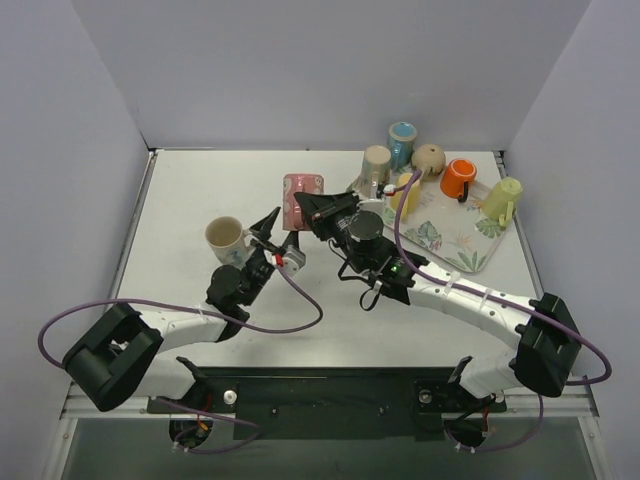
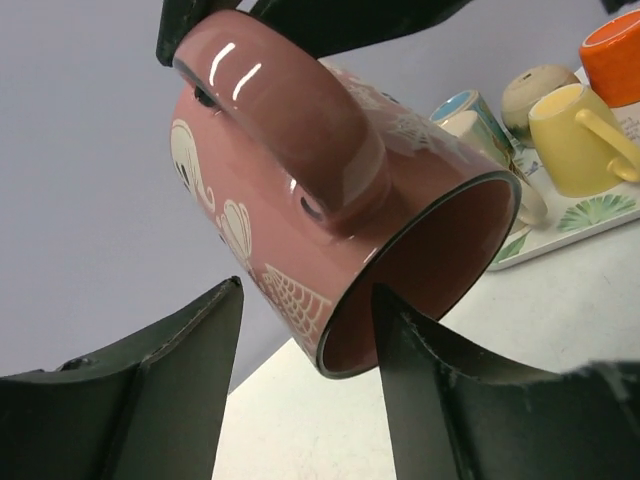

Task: Turn the mug right side up

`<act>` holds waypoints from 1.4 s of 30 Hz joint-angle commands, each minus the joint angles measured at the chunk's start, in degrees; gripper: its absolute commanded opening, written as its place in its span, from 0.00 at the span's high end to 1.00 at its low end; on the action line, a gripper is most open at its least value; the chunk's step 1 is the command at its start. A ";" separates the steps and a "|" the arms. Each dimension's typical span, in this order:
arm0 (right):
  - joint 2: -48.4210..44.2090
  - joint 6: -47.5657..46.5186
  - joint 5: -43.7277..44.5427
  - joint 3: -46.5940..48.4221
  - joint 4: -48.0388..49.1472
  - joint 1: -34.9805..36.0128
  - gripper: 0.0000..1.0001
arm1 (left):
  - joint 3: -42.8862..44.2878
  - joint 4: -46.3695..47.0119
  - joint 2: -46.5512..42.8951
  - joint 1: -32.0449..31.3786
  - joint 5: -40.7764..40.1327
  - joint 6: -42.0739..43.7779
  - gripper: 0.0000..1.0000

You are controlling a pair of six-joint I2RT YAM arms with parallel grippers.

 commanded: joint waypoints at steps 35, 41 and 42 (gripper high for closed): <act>-13.87 -48.97 3.89 3.09 -51.97 -15.59 0.23 | 60.59 -121.06 12.06 8.84 13.41 -20.81 1.00; -15.45 -51.34 3.45 0.10 -51.80 -18.84 0.23 | 71.31 -131.01 23.58 11.39 12.96 -20.19 1.00; -15.72 -51.78 3.80 -0.25 -51.89 -19.46 0.23 | 72.89 -132.41 25.68 11.48 13.05 -20.28 1.00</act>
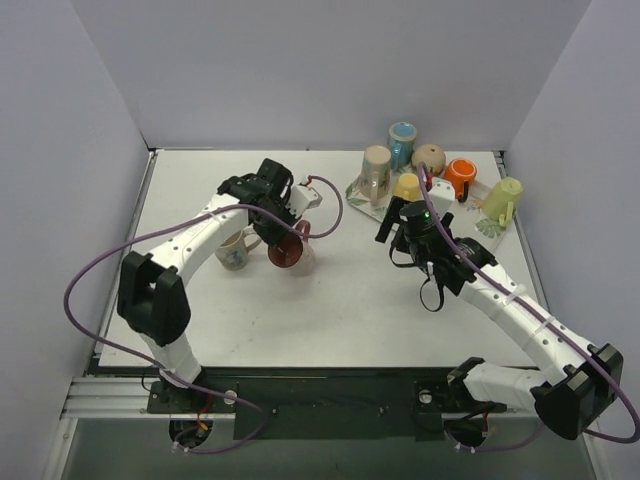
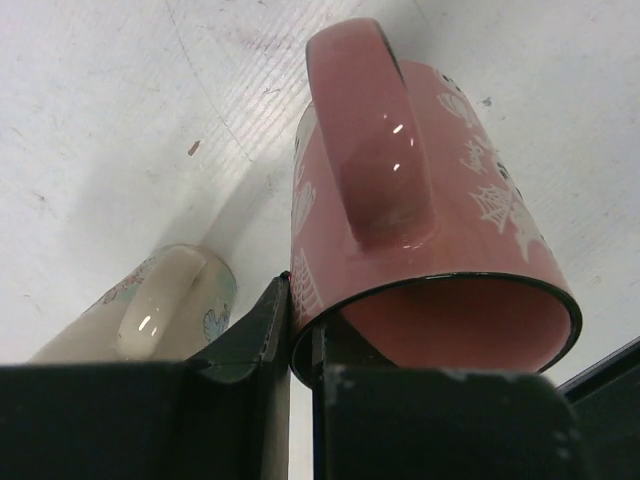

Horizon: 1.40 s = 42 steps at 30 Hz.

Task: Turn the mug right side up

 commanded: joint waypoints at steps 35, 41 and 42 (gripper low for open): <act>39.63 -16.25 0.50 20.85 7.73 -17.14 0.42 | 6.85 4.94 -7.86 11.86 13.28 -1.29 0.32; 47.55 -12.56 0.41 27.10 5.35 -18.63 0.47 | -0.10 8.75 -13.60 13.80 13.64 0.46 0.30; 48.17 -12.21 0.32 27.63 5.35 -18.89 0.51 | -0.19 8.40 -13.95 13.89 13.90 0.82 0.30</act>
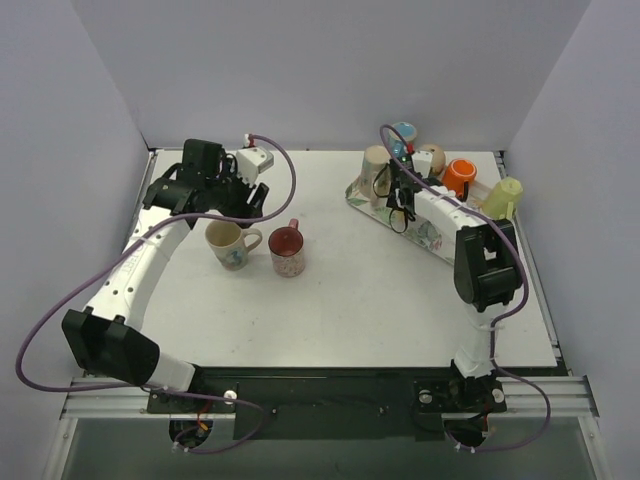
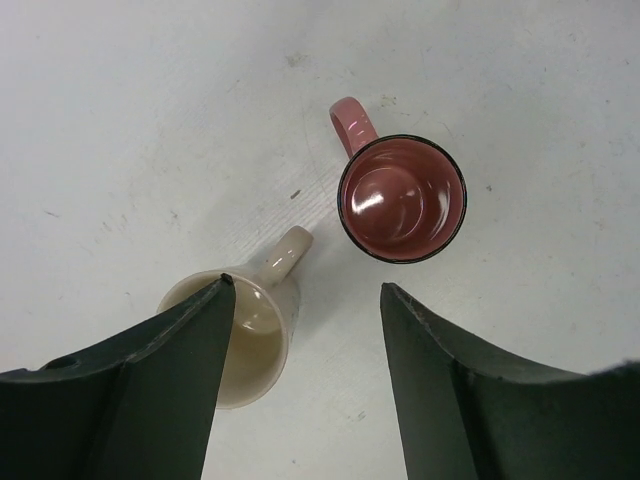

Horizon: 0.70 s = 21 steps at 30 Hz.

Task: Turn the mug right side up

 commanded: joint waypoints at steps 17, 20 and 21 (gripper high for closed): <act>-5.57 3.78 -10.11 -0.50 -0.35 -4.60 1.00 | 0.67 -3.66 0.08 0.34 15.75 5.54 0.28; -15.83 6.41 -19.15 -6.90 2.37 -5.21 1.00 | 0.06 -3.50 -1.32 -0.54 17.96 7.21 0.24; -17.61 7.81 -21.19 -7.97 2.64 -5.39 1.00 | -1.16 -2.63 -1.85 -1.41 17.78 7.30 0.14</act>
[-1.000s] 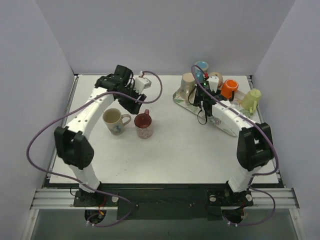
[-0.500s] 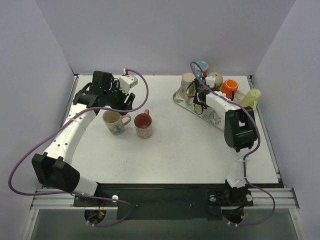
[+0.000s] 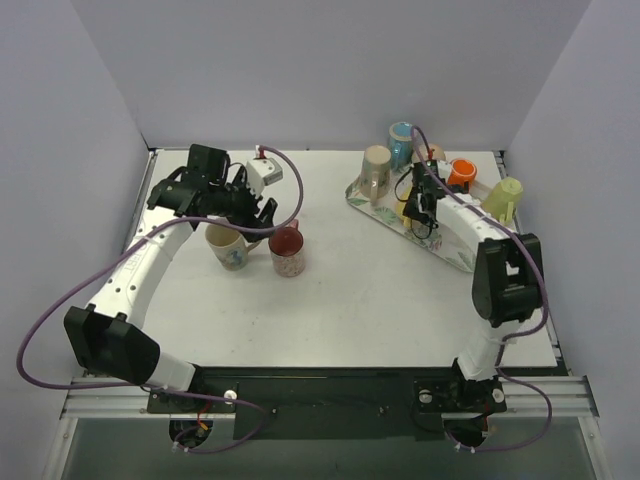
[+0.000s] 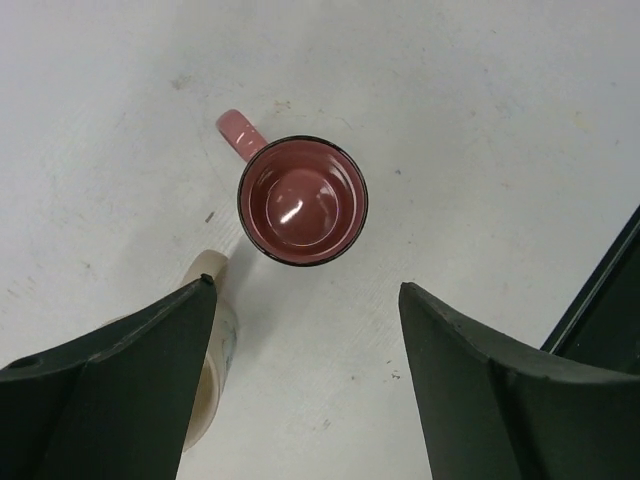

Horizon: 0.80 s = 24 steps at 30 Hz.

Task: Turn the mug right side up

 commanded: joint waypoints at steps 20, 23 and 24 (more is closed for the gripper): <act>-42.82 30.57 -34.95 -11.17 12.48 24.01 1.00 | -31.31 29.26 -37.67 -22.67 -31.16 19.15 0.11; -40.62 28.55 -33.53 -7.29 9.65 30.16 1.00 | -36.67 35.66 -40.85 -22.76 -34.44 20.92 0.11; -39.05 28.45 -33.62 -5.46 8.08 31.05 1.00 | -37.65 37.43 -42.07 -22.84 -34.27 21.18 0.11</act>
